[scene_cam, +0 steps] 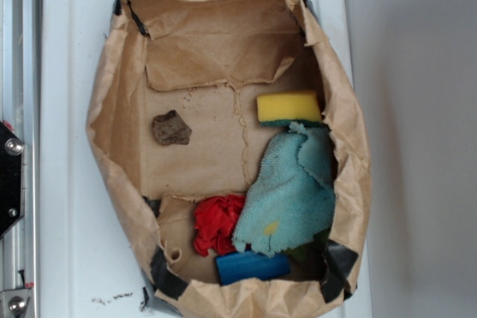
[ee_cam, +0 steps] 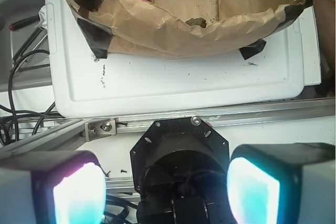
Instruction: Grab the rock.
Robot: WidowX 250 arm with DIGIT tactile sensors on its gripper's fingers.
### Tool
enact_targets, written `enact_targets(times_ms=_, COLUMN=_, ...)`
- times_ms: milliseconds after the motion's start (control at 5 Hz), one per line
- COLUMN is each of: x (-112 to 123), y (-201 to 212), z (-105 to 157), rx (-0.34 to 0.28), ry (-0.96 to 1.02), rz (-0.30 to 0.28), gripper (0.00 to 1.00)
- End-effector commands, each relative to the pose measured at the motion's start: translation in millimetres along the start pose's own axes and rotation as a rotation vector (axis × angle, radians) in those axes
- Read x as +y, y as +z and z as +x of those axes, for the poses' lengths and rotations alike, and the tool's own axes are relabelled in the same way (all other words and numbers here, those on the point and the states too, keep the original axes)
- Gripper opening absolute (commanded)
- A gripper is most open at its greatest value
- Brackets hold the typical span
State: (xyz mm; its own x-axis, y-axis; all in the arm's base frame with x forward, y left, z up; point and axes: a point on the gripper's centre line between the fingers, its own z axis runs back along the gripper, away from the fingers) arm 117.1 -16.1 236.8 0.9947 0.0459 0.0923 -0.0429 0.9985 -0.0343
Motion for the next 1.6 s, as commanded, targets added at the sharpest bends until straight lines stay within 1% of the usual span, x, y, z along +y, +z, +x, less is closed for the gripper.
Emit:
enact_targets(times_ms=0, x=0.0, y=0.0, z=0.0, rx=0.000, ry=0.000, rz=0.000, gripper=1.00)
enact_targets(times_ms=200, x=2.0, y=-7.2, z=43.5, rx=0.000, ry=0.030, rz=-0.035, gripper=1.00)
enact_targets(times_ms=400, x=20.1, y=-27.4, z=87.2, rx=-0.001, ry=0.063, rz=-0.007, gripper=1.00)
enact_targets(times_ms=600, x=42.5, y=-49.7, z=113.4, rx=0.024, ry=0.055, rz=0.004, gripper=1.00)
enact_targets(times_ms=800, x=64.9, y=-76.1, z=131.7, rx=0.055, ry=0.059, rz=0.030, gripper=1.00)
enact_targets(times_ms=1000, x=71.0, y=-95.8, z=141.5, rx=0.058, ry=0.037, rz=0.040, gripper=1.00)
enact_targets(times_ms=1400, x=59.2, y=-126.4, z=142.1, rx=0.045, ry=-0.034, rz=0.025, gripper=1.00)
